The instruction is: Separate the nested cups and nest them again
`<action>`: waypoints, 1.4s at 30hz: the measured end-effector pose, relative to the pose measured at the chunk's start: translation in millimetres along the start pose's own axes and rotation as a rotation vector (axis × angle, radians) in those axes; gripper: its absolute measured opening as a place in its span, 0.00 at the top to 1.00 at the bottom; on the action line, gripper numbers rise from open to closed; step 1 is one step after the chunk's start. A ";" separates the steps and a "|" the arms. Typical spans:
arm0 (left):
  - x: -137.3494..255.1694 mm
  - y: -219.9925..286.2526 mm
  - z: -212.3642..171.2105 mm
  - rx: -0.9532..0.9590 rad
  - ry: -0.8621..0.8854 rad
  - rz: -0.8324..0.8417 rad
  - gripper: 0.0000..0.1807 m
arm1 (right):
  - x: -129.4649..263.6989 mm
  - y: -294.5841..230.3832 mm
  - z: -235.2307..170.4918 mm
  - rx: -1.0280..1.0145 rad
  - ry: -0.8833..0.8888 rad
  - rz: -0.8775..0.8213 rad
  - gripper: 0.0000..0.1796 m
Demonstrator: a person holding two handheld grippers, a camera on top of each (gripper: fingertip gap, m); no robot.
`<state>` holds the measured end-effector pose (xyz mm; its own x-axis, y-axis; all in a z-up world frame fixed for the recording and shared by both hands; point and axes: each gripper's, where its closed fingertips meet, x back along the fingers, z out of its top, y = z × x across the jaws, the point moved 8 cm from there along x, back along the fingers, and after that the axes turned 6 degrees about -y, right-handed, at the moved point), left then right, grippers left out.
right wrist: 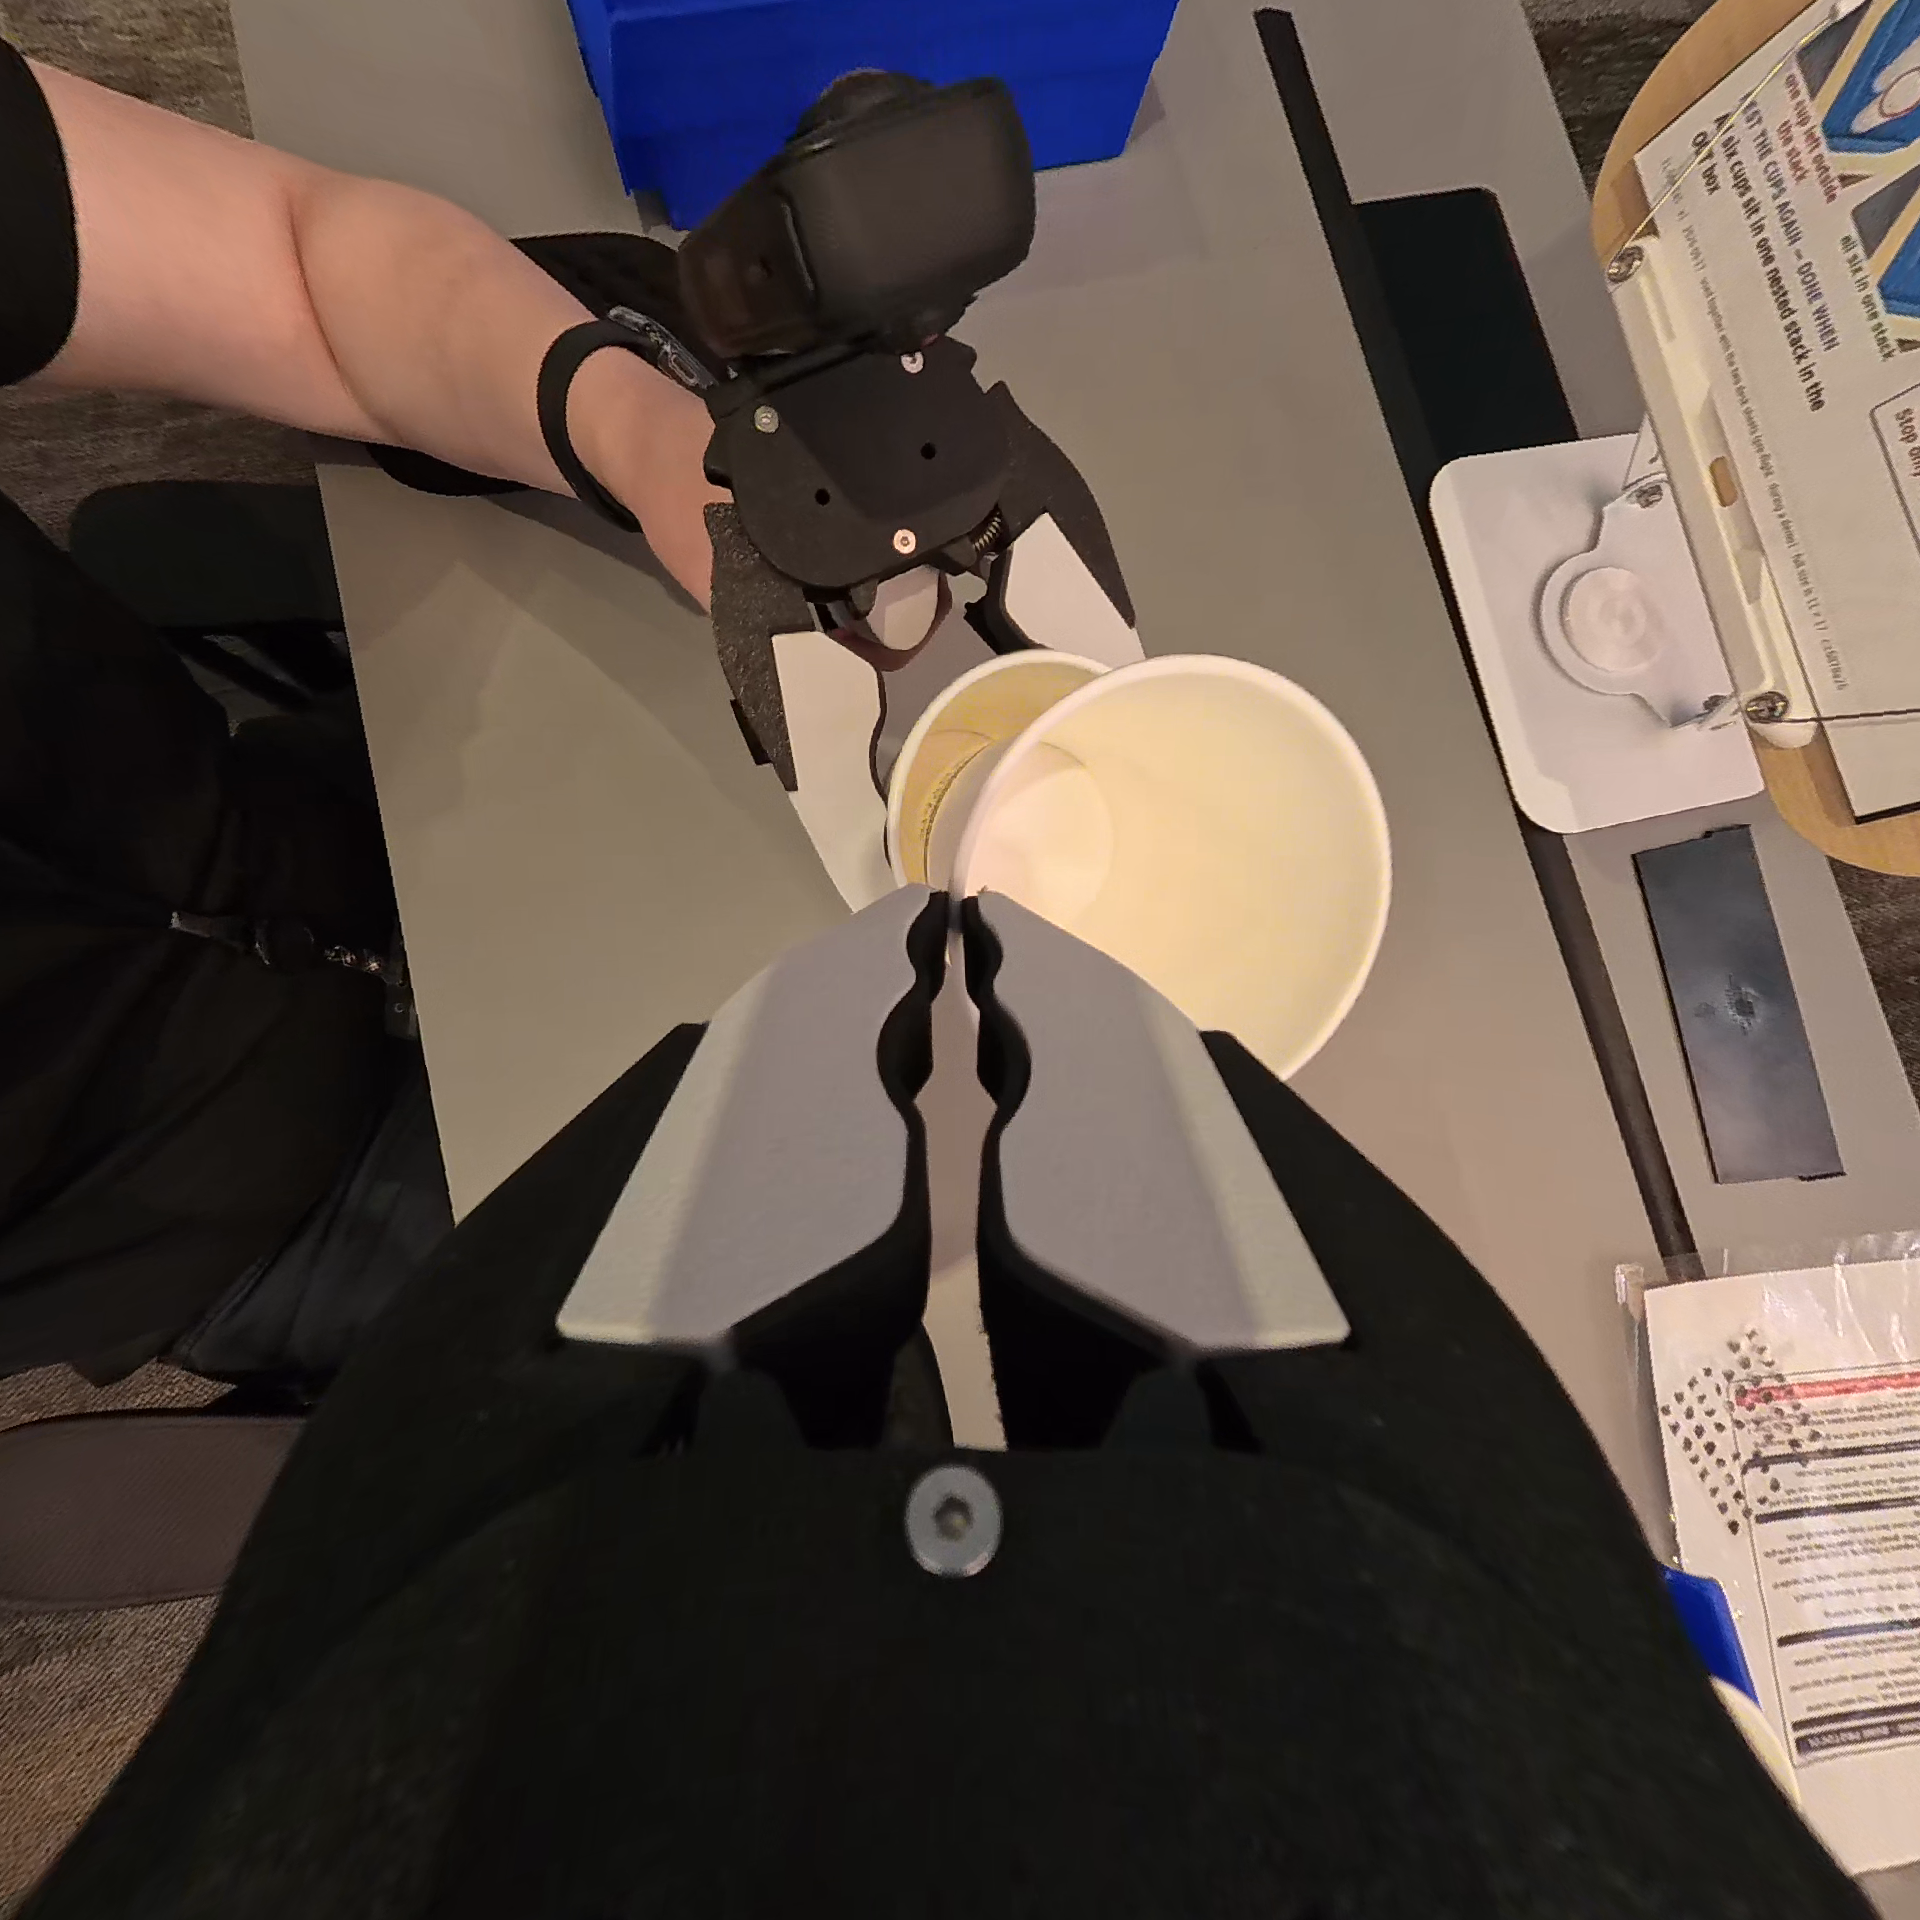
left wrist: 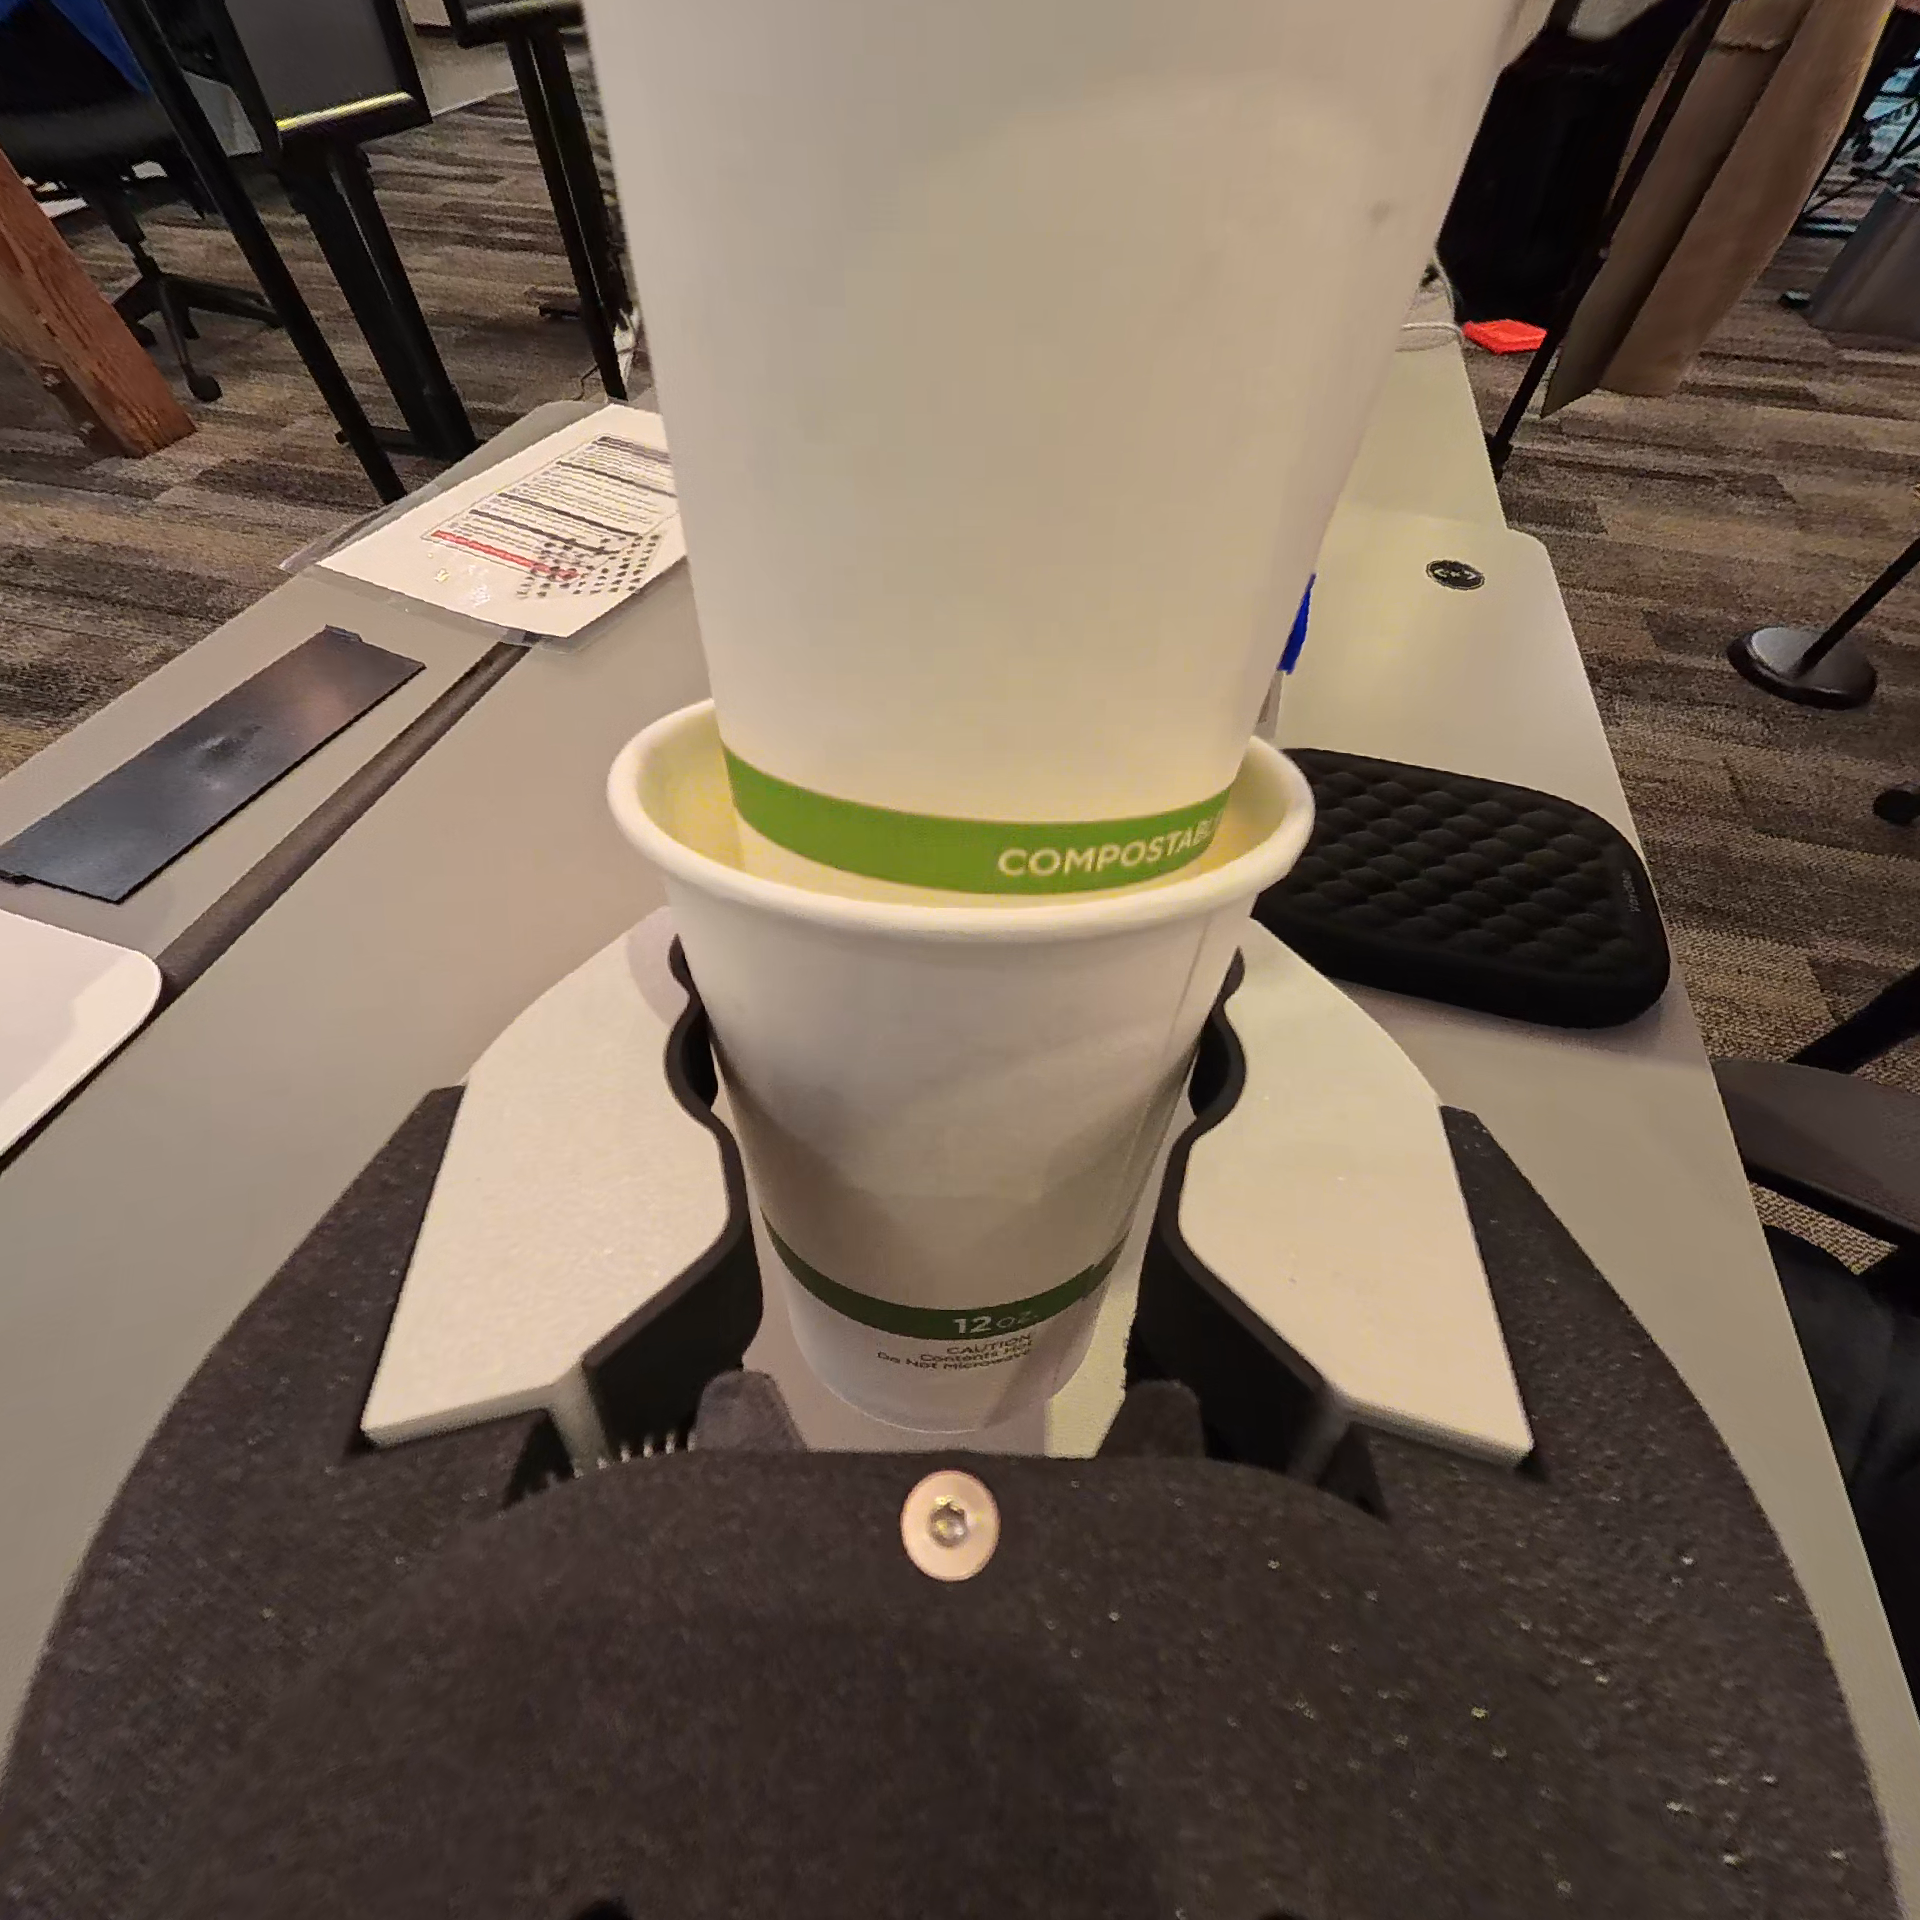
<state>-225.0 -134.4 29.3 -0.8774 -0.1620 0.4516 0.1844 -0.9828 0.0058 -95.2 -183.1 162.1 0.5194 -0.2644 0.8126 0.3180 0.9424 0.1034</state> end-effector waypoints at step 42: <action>-2.4 12.6 2.3 -0.023 0.038 -0.043 0.50 | 21.2 -6.5 -3.6 -0.016 0.007 -0.035 0.99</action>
<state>-219.5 -146.2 30.4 -0.9004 -0.1226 0.4174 0.1367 -0.9906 0.0039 -83.5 -195.5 176.6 0.5134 -0.2988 0.8044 0.3484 0.9293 0.1228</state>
